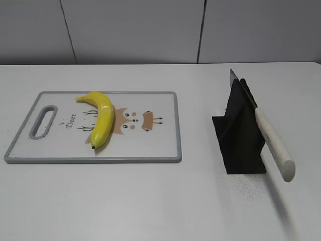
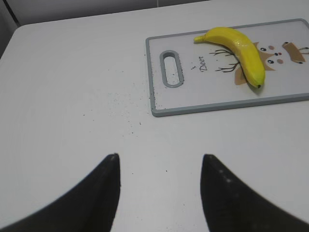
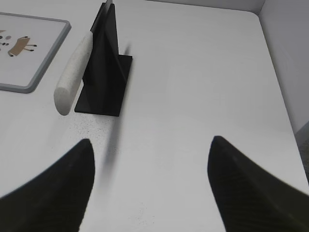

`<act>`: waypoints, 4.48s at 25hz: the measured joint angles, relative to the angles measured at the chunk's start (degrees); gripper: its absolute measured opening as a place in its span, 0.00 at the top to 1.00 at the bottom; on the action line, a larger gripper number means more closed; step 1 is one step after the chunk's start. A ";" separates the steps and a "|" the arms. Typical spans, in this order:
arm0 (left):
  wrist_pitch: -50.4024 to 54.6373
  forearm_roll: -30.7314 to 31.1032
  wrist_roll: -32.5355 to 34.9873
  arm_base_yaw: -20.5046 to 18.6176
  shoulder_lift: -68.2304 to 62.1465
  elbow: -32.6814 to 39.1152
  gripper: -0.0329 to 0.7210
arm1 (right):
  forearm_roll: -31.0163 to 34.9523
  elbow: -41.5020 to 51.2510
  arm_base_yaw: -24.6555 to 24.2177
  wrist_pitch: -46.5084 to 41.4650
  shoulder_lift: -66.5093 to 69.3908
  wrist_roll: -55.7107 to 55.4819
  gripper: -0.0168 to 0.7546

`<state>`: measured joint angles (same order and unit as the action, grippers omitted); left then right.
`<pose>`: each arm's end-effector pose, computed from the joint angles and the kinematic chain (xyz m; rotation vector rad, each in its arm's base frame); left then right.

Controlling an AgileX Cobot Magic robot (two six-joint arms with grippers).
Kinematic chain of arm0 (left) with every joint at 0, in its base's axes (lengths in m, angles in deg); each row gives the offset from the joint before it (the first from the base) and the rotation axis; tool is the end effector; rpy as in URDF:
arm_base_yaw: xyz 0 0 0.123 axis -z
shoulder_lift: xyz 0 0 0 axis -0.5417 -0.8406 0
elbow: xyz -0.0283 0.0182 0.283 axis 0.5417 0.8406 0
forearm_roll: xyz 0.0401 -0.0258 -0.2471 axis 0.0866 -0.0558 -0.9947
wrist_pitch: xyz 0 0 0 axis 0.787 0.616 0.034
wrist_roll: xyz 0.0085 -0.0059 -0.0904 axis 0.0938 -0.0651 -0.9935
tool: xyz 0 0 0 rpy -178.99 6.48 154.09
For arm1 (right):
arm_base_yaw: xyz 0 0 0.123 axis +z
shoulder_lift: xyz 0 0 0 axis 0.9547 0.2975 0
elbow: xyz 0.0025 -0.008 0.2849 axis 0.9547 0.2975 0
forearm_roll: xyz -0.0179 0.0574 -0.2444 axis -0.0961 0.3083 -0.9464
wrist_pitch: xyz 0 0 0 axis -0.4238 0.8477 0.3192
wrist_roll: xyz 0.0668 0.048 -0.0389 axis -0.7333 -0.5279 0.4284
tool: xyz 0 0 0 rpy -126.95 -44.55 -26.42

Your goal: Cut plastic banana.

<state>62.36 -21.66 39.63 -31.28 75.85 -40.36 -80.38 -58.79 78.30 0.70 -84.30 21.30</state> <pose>-0.0030 -0.0033 0.2666 0.2752 2.0686 0.0766 -0.0056 0.0007 0.2801 -0.1499 2.0052 0.0475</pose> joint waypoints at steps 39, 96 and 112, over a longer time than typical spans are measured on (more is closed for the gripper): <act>0.00 0.00 0.00 0.00 0.00 0.00 0.06 | 13.83 -30.61 0.63 -9.63 71.23 3.58 0.22; 0.00 0.00 -0.15 0.00 0.00 0.00 0.18 | 0.33 -32.52 17.31 -2.24 89.36 -23.78 0.77; 0.00 0.00 -0.15 0.00 0.00 0.00 0.19 | -0.20 -39.66 17.31 -7.96 84.62 -24.27 0.77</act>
<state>62.36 -21.66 39.48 -31.28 75.85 -40.36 -80.58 -98.45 95.61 -7.27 0.32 -2.97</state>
